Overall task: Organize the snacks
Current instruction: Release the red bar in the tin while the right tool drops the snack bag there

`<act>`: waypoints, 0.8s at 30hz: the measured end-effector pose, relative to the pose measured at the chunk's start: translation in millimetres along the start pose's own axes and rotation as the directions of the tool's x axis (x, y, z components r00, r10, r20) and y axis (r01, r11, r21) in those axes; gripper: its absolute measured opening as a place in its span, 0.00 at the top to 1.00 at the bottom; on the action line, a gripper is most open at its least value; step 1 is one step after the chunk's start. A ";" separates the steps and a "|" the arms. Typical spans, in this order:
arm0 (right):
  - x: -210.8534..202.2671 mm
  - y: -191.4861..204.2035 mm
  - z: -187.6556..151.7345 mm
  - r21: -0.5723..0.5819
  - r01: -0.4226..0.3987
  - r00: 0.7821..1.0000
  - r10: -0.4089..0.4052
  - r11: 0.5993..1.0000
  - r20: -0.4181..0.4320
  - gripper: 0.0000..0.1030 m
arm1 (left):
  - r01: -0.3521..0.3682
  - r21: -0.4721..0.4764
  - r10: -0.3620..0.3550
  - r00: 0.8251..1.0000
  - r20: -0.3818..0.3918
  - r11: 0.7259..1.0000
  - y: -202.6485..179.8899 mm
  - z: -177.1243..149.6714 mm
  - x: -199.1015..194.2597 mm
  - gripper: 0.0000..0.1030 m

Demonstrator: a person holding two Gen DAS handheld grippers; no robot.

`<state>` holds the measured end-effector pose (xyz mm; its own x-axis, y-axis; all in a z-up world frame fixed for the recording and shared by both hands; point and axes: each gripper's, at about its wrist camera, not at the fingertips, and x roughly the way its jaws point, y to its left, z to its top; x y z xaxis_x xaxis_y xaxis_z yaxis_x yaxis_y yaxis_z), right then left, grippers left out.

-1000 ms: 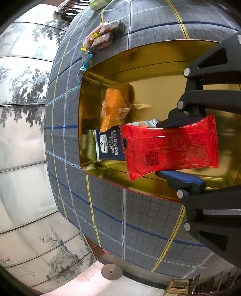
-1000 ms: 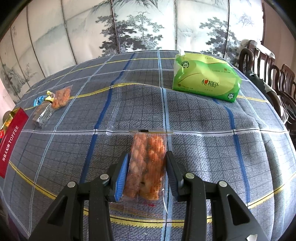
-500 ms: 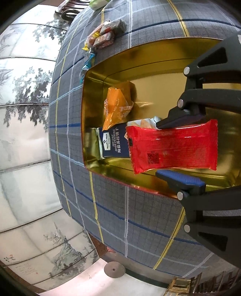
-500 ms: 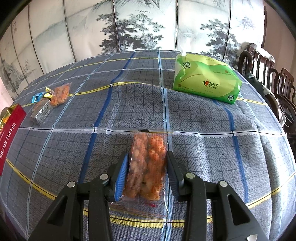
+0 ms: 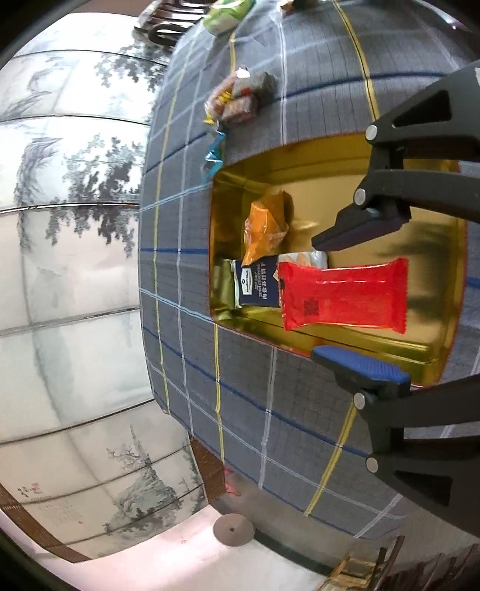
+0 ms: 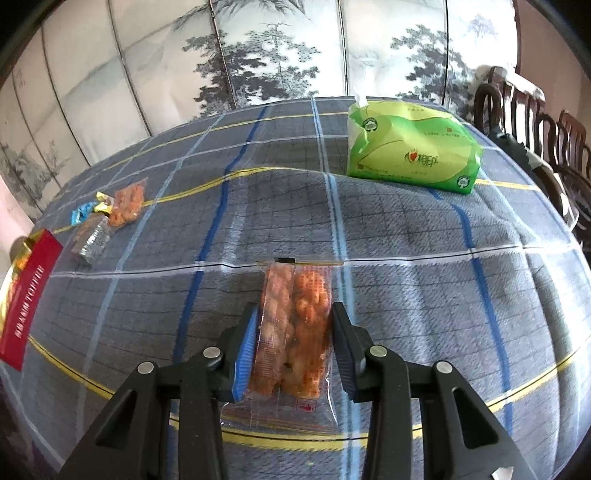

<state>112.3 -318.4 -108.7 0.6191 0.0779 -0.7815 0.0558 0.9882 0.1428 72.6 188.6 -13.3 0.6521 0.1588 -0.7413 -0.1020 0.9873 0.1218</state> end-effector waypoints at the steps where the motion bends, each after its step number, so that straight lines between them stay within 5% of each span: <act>1: -2.1 3.3 1.3 0.000 -0.011 1.000 0.011 1.000 0.002 0.66 | 0.004 -0.015 -0.004 1.000 0.003 1.000 1.4 -1.6 -3.9 0.46; 8: -21.2 49.3 18.6 -0.017 -0.138 0.990 0.138 0.990 0.023 0.66 | 0.012 -0.040 -0.012 1.000 -0.005 0.999 -0.9 -16.4 -24.4 0.45; 14: -38.3 130.1 40.3 -0.084 -0.326 0.944 0.329 0.941 0.015 0.66 | 0.039 -0.029 -0.039 0.999 0.007 0.999 -5.8 -27.1 -42.7 0.45; 24: -27.6 281.1 64.9 -0.094 -0.633 0.774 0.624 0.769 -0.111 0.66 | 0.064 -0.083 -0.065 0.998 -0.002 0.994 4.9 -34.8 -54.7 0.45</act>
<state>161.7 -51.4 -7.6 0.4266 0.6912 -0.5833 -0.4223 0.7225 0.5474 10.4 184.9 4.9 0.6558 0.0946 -0.7489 -0.1221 0.9923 0.0185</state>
